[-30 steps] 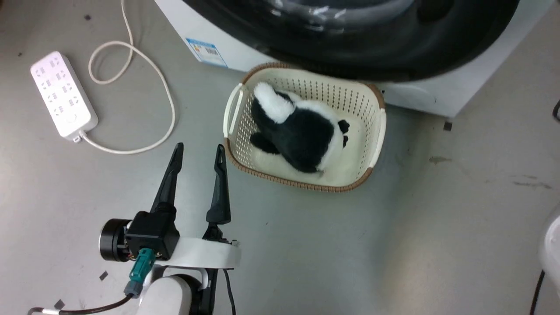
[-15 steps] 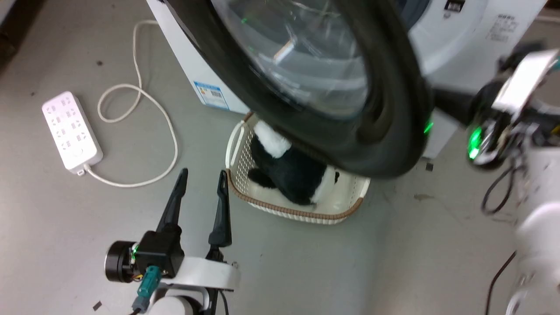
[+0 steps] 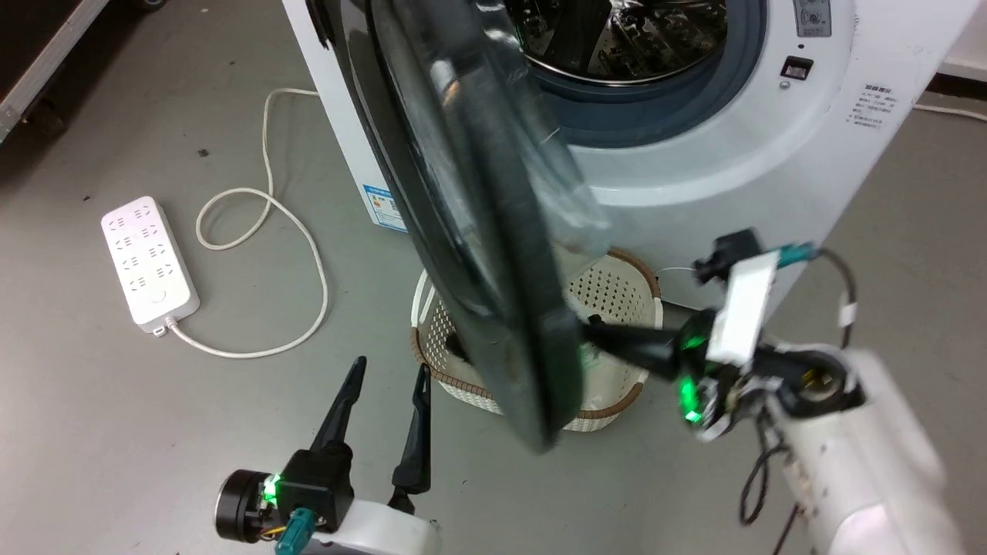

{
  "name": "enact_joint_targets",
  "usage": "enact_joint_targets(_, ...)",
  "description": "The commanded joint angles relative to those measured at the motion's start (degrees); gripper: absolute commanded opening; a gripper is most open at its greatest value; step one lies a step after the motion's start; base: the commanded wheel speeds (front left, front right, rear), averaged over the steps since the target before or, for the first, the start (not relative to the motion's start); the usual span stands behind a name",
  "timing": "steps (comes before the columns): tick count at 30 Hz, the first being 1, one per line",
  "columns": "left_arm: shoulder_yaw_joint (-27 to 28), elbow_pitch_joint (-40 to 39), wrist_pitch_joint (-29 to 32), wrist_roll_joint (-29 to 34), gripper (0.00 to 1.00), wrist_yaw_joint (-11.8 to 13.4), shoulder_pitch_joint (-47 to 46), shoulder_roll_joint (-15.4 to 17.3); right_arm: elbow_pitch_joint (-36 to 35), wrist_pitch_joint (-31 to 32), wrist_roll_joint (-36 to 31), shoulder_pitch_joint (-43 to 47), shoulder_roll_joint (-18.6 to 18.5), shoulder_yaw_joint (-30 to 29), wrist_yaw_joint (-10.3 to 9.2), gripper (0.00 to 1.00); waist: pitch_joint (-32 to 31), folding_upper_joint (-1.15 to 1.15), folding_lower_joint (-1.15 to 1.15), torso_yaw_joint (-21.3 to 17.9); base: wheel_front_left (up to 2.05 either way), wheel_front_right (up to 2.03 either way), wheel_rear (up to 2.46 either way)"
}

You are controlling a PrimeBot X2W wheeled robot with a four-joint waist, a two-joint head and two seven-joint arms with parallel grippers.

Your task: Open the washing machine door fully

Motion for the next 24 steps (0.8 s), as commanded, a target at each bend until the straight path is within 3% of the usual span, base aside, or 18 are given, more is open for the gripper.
enact_joint_targets(1,-0.2,0.2,-0.3,-0.1,1.00,-0.1,0.6,0.1,-1.2,-1.6,1.6,1.8,0.2,2.4,-0.03,0.00,0.0,0.00,0.01,0.0,0.00,0.00,0.00)
enact_joint_targets(7,0.0,0.5,-0.3,-0.2,1.00,0.1,0.5,0.1,-3.9,-6.6,4.8,3.6,0.2,7.8,-0.03,0.00,0.0,0.00,0.01,-0.1,0.00,0.00,0.00)
enact_joint_targets(8,0.2,0.5,-0.3,-0.2,1.00,0.1,0.4,0.1,-4.3,-7.9,4.4,3.7,0.2,7.8,-0.03,0.32,-0.1,0.00,0.01,-0.3,0.00,0.00,0.00)
enact_joint_targets(9,0.4,0.4,-0.3,-0.3,1.00,0.1,0.3,0.1,-4.6,-9.2,3.8,3.8,0.2,7.6,-0.03,1.00,-0.2,0.00,0.01,-0.5,0.00,0.00,0.00)
enact_joint_targets(15,1.8,-0.1,-0.3,-0.9,1.00,0.2,-0.1,0.1,-11.6,-22.0,-4.2,5.3,-3.6,3.9,-0.03,1.00,-1.4,0.00,0.01,-2.7,0.00,0.00,0.00)
enact_joint_targets(24,6.2,-0.8,-0.3,-1.5,1.00,-0.7,0.3,0.1,-28.0,-54.0,-33.2,13.6,-15.7,3.6,-0.03,1.00,-4.4,0.00,0.01,-7.7,0.00,0.00,0.00)
